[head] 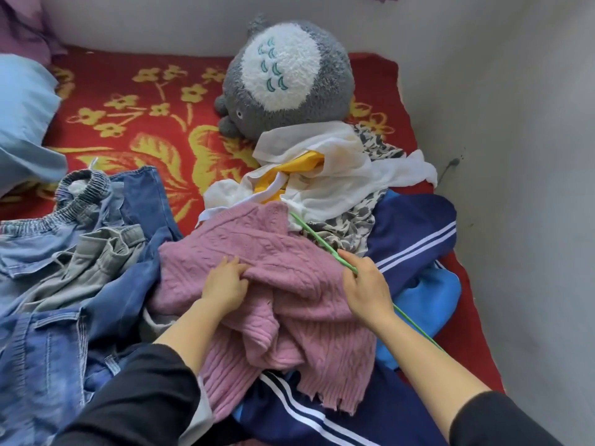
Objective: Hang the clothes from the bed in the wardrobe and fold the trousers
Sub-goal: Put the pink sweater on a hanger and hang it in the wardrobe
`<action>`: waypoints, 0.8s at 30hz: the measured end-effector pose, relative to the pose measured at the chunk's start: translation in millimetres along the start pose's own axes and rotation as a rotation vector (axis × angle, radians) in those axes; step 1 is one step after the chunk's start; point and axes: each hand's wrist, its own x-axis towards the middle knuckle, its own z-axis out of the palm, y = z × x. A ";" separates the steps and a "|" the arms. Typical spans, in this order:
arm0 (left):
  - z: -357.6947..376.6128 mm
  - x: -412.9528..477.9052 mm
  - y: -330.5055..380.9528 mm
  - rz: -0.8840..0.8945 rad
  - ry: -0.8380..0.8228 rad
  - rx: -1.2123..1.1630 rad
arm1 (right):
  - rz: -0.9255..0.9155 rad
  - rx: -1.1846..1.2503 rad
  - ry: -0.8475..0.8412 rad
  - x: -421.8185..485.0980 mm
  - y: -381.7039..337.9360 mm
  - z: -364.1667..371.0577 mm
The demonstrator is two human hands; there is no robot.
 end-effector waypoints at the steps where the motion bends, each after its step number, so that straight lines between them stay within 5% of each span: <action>1: -0.3 -1.6 4.5 0.053 -0.044 -0.109 | 0.007 -0.008 0.011 1.8 2.4 -3.0; 4: -6.3 -31.6 11.6 0.163 -0.266 -0.375 | 0.026 -0.034 0.025 3.7 0.5 -8.6; 10: 25.7 -99.7 24.7 0.238 -0.676 -0.460 | -0.007 -0.066 -0.106 -11.0 -17.7 8.6; 12: 28.8 -100.2 20.0 0.180 -0.559 -0.543 | -0.013 -0.100 -0.163 -19.5 -20.1 18.9; 15: 10.4 -81.4 2.8 -0.030 0.135 -0.628 | -0.013 -0.132 -0.241 -28.6 -19.2 29.6; 17: -3.0 -63.6 -18.5 -0.145 0.345 -0.378 | -0.005 -0.163 -0.294 -31.7 -16.5 32.5; 21: -3.8 -37.1 -65.1 -0.362 -0.173 -0.126 | 0.037 -0.155 -0.358 -33.7 -14.7 33.5; 24: 3.2 -45.0 -71.3 -0.296 -0.211 -0.177 | 0.065 -0.120 -0.319 -33.0 -18.9 31.2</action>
